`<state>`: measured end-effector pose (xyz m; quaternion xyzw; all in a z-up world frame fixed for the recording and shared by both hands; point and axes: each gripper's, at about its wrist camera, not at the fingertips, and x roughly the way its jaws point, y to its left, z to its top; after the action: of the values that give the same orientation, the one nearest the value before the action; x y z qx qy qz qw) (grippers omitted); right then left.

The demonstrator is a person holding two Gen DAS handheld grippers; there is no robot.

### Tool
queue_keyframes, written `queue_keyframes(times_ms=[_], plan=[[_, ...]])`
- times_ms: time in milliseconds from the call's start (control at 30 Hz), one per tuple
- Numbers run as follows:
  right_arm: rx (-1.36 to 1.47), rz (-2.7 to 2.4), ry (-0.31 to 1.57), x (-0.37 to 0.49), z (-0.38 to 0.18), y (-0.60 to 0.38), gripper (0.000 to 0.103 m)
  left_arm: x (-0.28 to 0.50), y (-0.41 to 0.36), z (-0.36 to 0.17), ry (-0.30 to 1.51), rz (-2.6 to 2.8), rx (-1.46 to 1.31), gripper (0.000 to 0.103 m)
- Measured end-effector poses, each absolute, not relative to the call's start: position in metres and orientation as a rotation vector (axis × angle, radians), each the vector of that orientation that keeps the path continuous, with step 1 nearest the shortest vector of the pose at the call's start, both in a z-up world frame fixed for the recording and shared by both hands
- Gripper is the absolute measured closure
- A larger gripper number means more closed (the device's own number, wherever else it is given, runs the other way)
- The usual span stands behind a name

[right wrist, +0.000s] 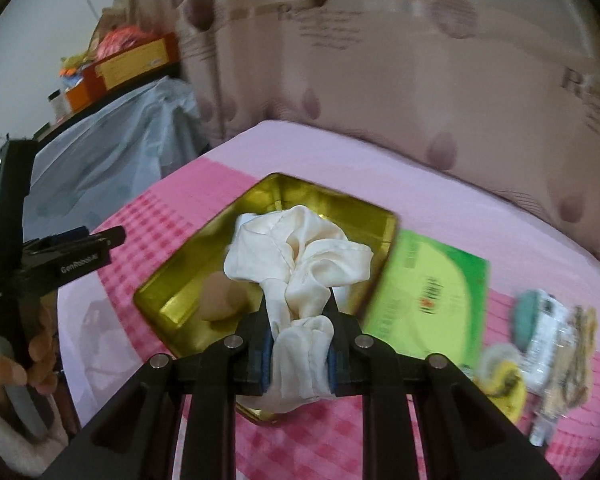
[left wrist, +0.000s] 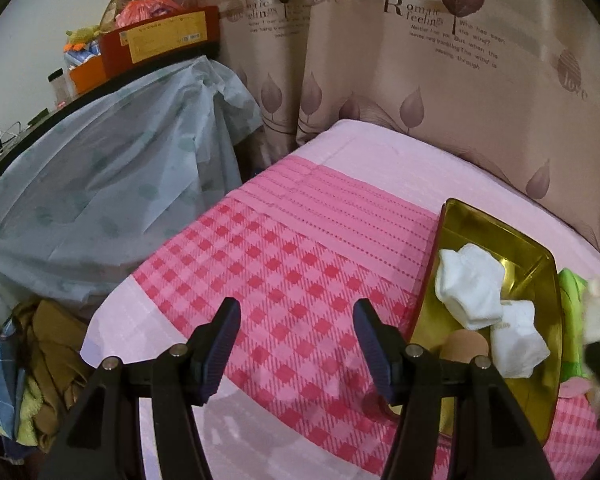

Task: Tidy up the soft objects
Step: 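Carry the cream scrunchie into the gold tin and open the right tool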

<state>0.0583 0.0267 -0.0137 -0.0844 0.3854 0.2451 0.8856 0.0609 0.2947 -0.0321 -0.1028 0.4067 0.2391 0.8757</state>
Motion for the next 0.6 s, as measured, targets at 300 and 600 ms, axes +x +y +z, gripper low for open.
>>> queue_keyframes(times_ms=[300, 600], plan=[[-0.237, 0.525, 0.869, 0.109, -0.051, 0.154, 0.083, 0.061, 0.301, -0.034, 0.856, 0.505, -0.251, 0.043], [-0.247, 0.533, 0.904, 0.114, -0.076, 0.166, 0.070, 0.062, 0.300, -0.036, 0.867, 0.496, -0.250, 0.043]])
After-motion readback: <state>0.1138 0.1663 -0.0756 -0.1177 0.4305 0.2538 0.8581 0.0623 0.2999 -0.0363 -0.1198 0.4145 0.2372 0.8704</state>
